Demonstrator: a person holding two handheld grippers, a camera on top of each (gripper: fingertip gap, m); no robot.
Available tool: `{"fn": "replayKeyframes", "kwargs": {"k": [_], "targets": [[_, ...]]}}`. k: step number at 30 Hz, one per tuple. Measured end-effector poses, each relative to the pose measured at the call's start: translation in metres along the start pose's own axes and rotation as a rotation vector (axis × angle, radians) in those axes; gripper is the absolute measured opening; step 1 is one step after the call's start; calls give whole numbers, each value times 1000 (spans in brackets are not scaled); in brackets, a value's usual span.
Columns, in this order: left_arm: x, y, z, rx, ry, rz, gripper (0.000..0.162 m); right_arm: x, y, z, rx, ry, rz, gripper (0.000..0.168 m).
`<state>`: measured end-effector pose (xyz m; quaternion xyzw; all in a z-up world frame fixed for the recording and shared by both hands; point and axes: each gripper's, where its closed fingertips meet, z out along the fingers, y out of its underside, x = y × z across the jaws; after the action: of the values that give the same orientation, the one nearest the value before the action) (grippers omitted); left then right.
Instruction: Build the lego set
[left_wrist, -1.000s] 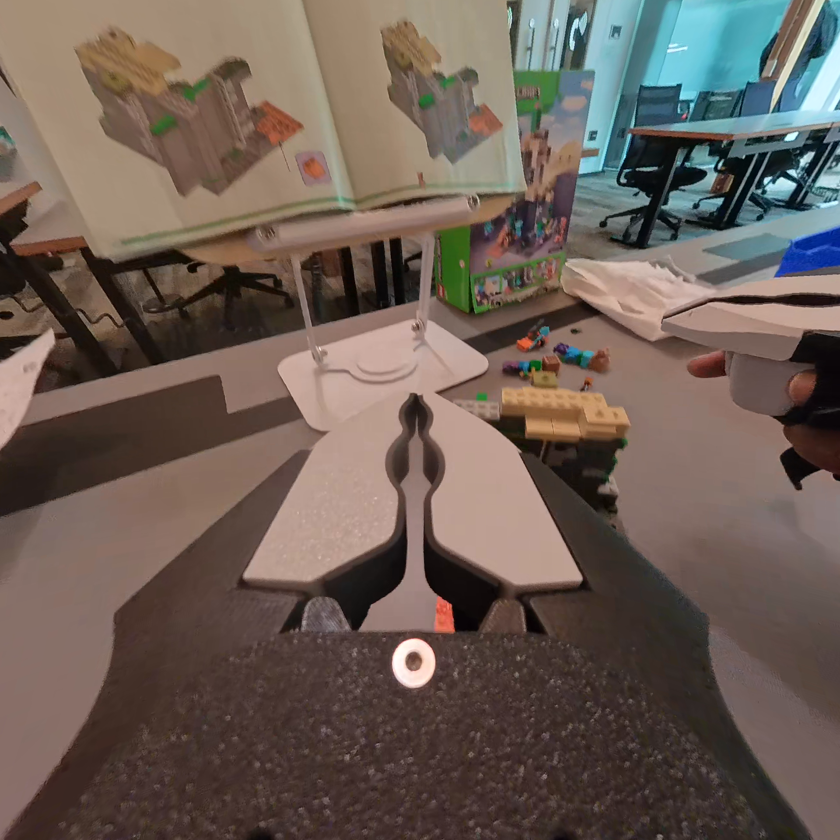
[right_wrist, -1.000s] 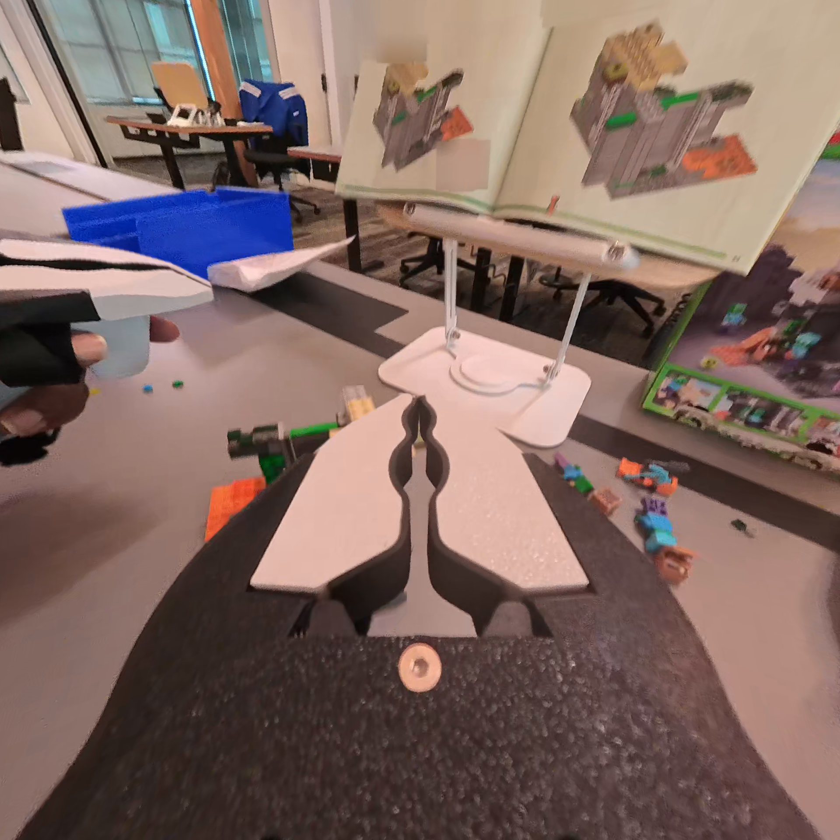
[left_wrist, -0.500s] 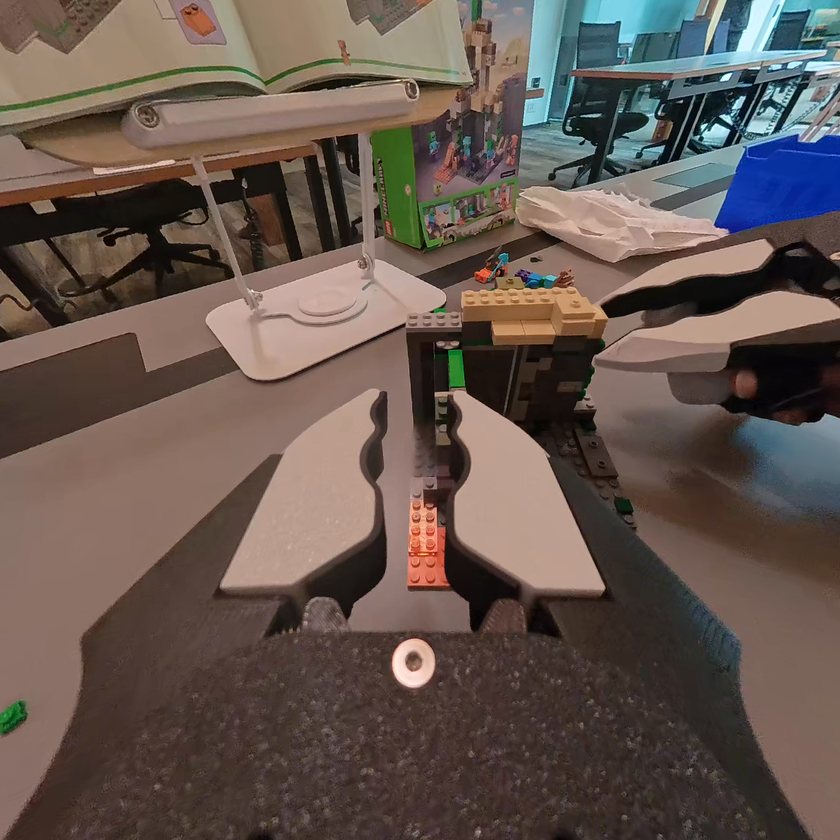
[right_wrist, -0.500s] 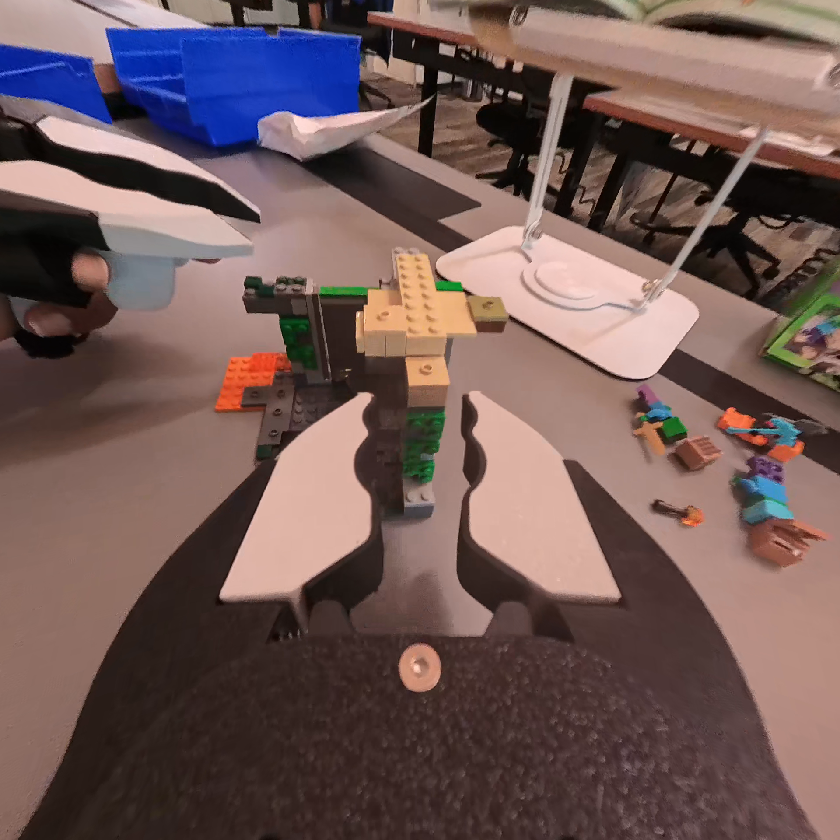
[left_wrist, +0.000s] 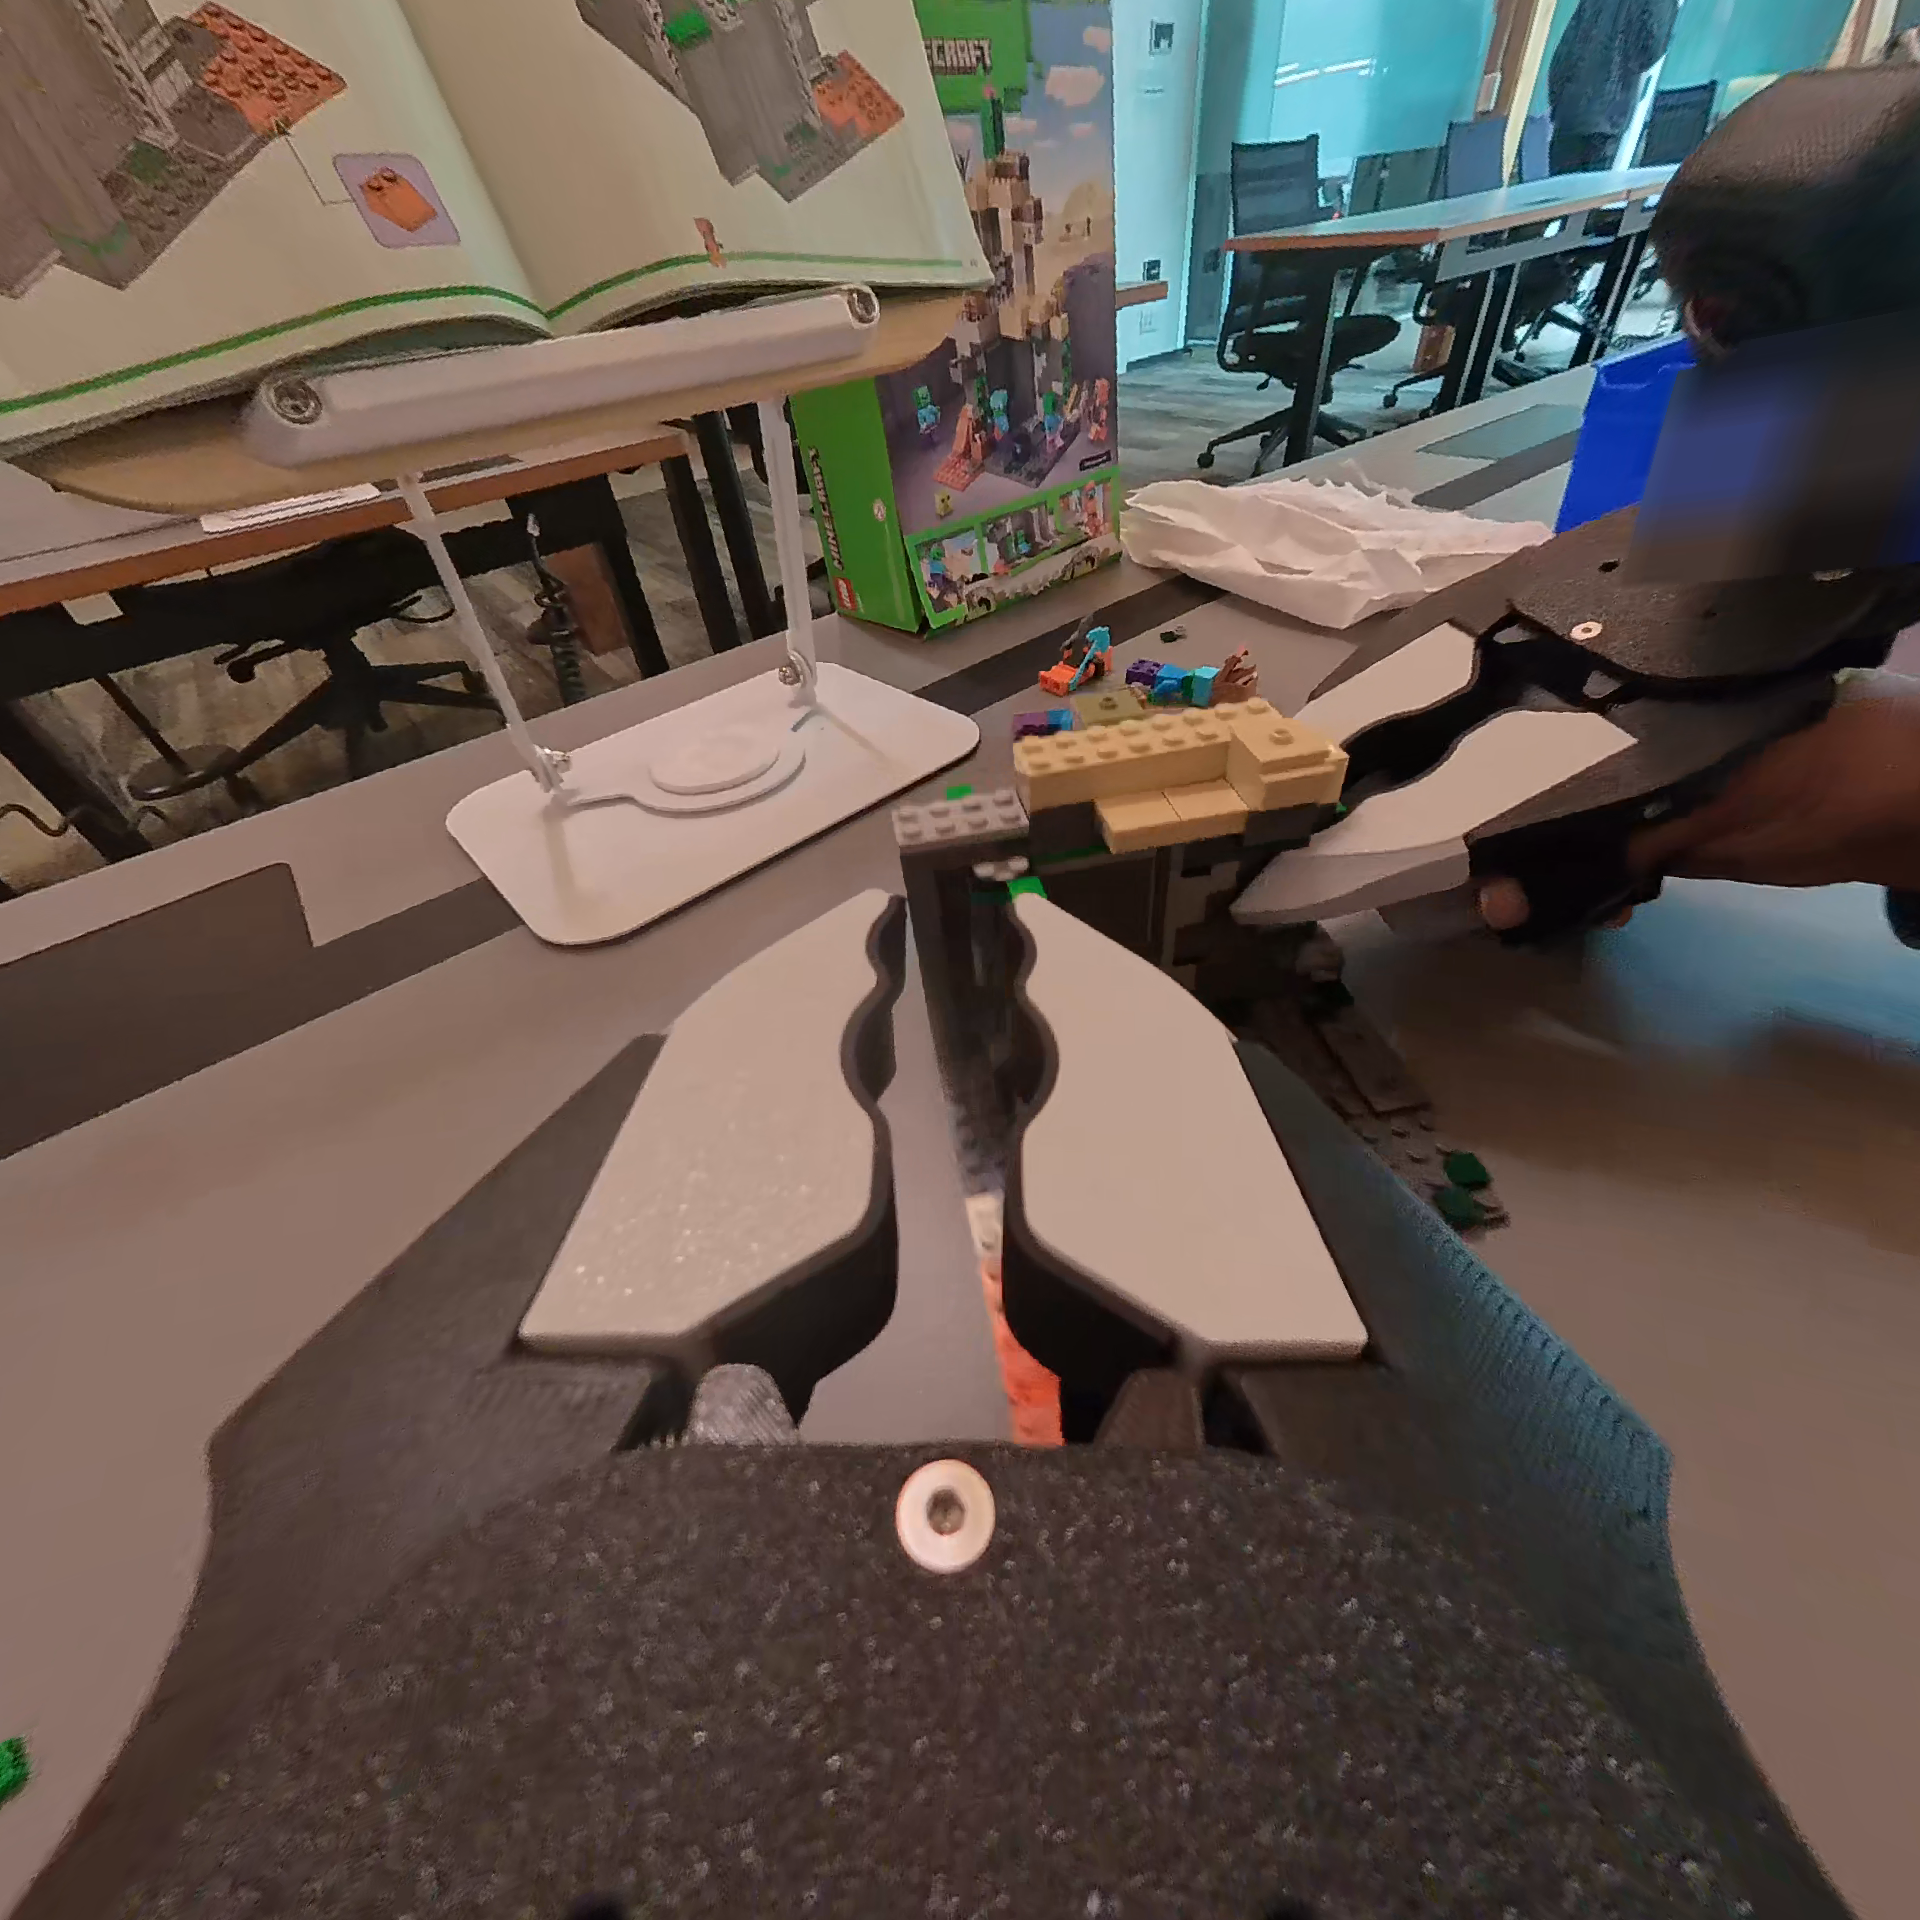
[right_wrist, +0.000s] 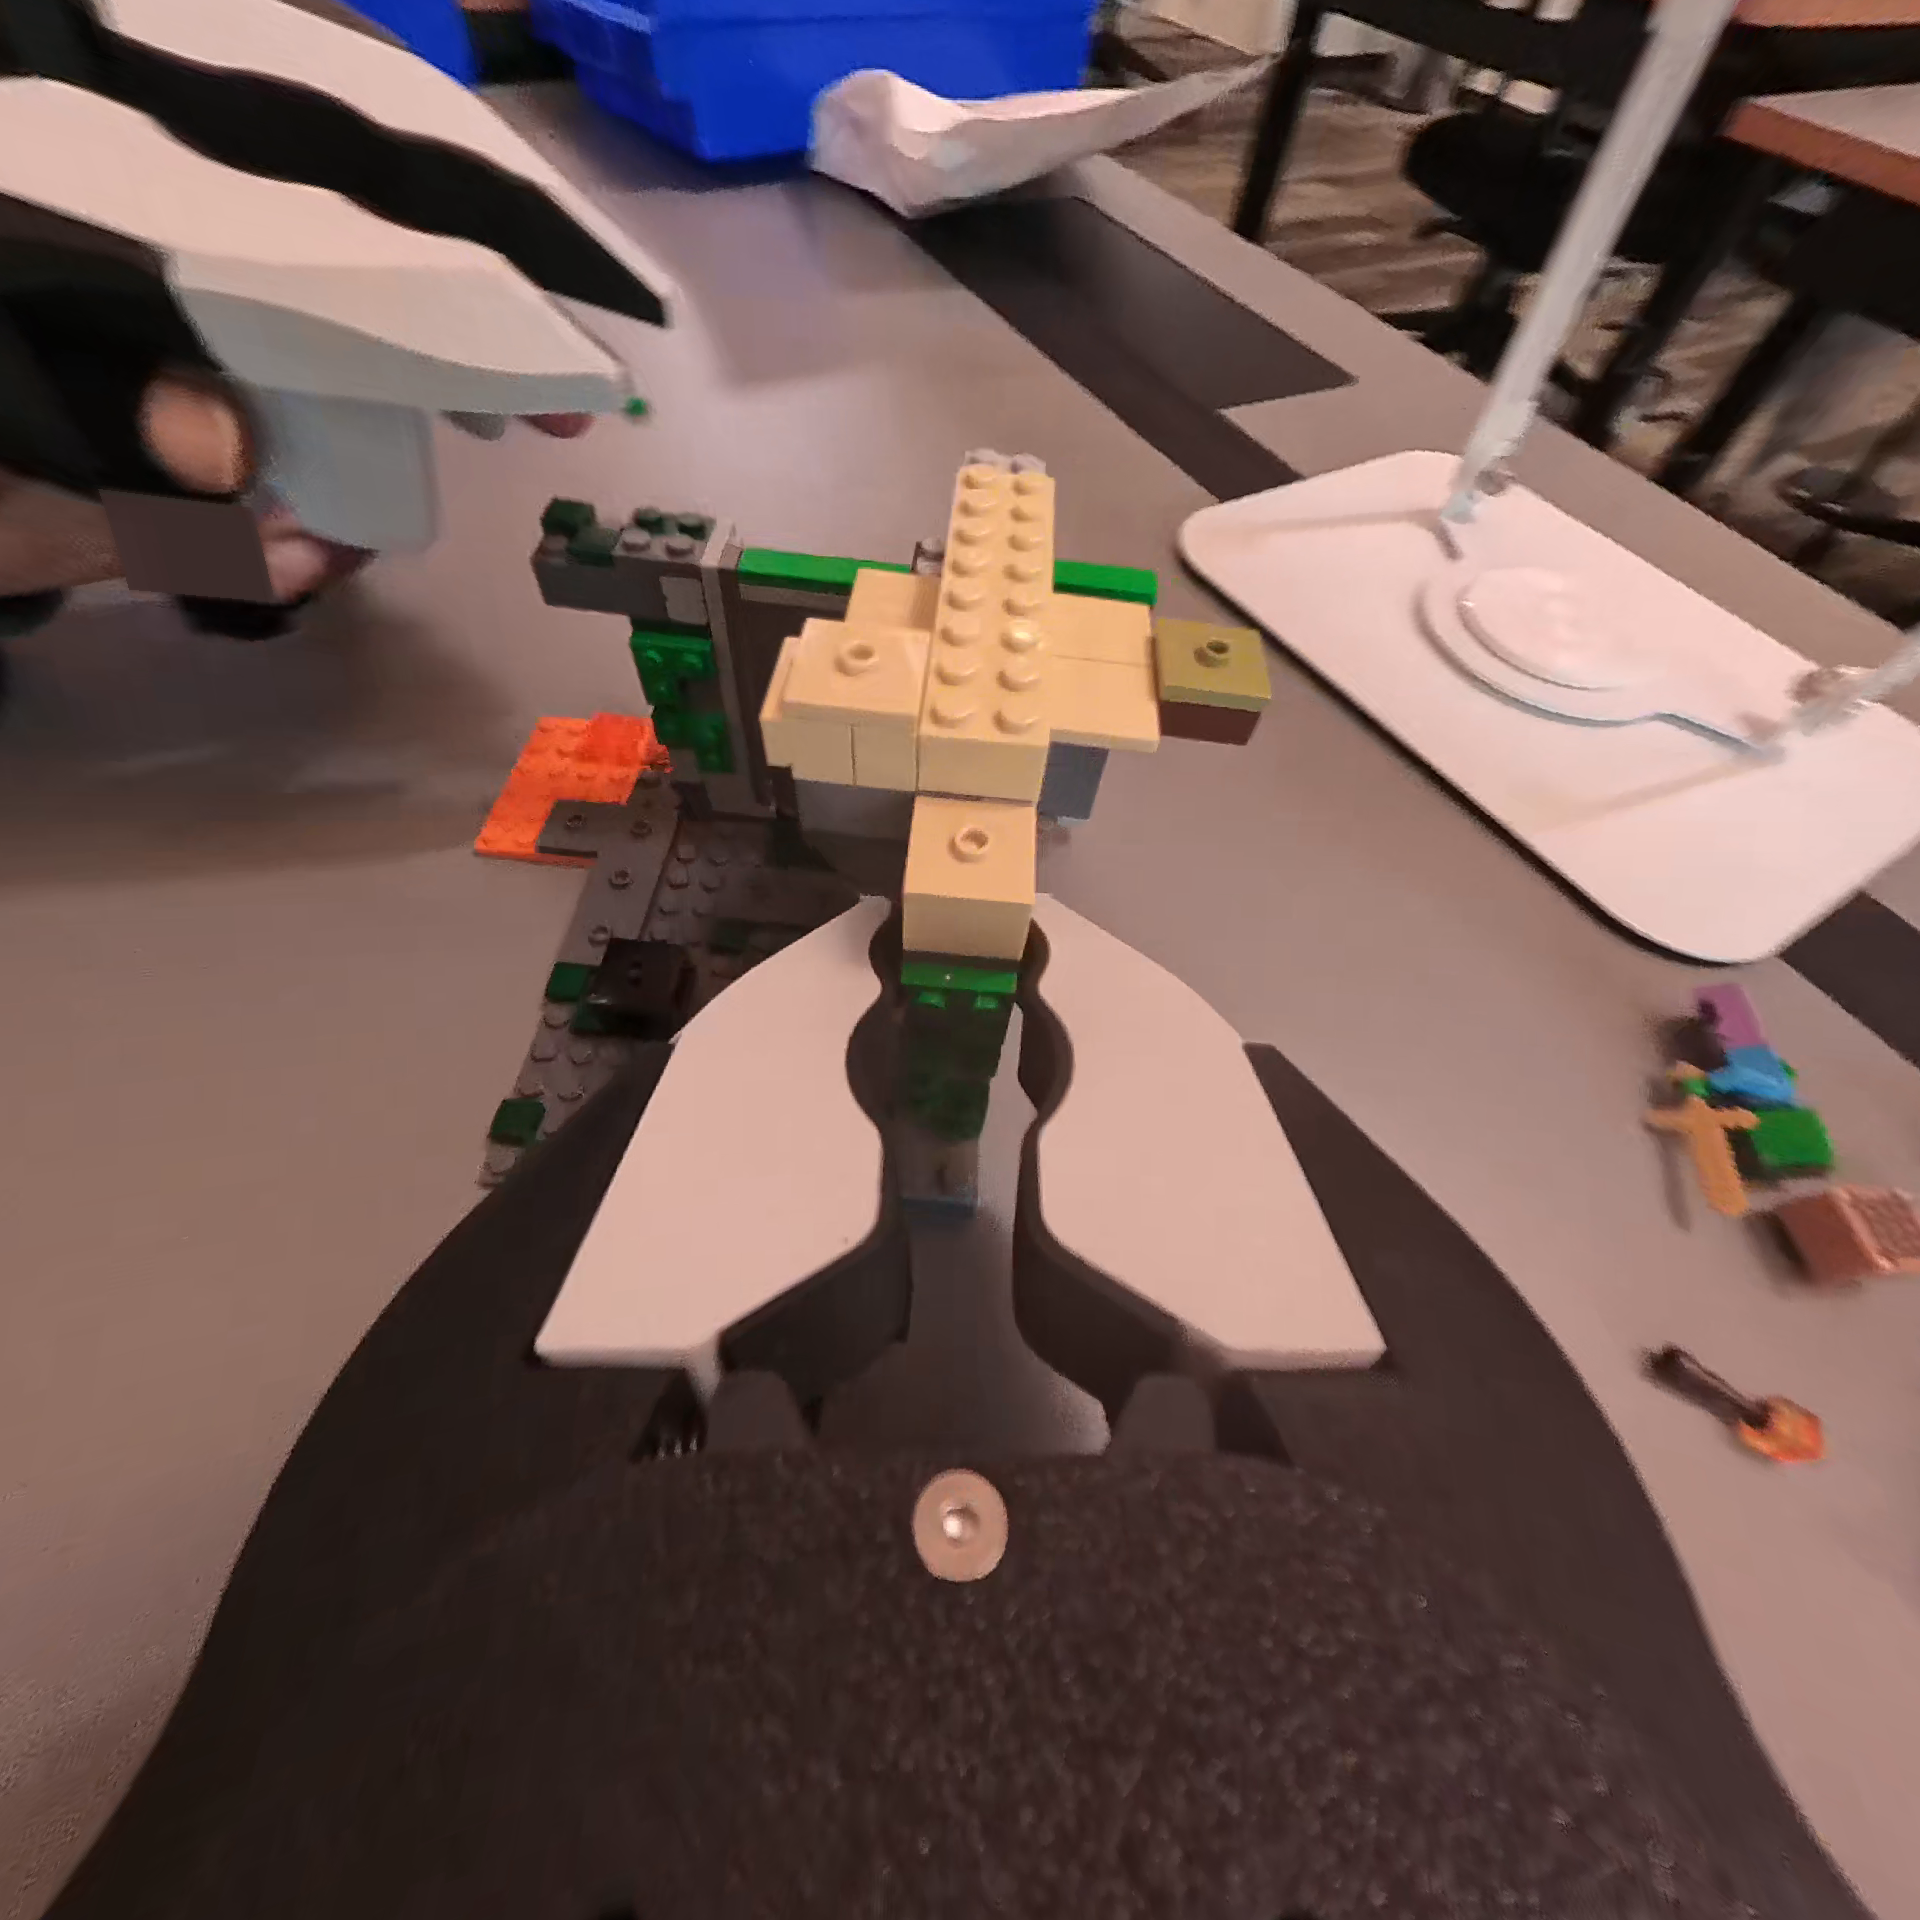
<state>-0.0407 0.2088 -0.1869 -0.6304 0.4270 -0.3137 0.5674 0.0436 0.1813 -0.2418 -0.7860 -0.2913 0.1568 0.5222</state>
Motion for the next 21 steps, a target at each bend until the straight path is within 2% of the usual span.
{"fn": "replayKeyframes", "kwargs": {"k": [3,8,12,21], "targets": [[3,0,1,3,28,-40,20,-8,1,-5,31,-80,3,17],[6,1,3,-31,47,-62,37,-9,0,-6,40,-3,-70,21],[5,-1,-1,-18,21,-7,27,-9,-6,-9,74,25,-47,24],[10,2,0,-21,38,12,31,-7,-12,-16,89,95,-47,25]]}}
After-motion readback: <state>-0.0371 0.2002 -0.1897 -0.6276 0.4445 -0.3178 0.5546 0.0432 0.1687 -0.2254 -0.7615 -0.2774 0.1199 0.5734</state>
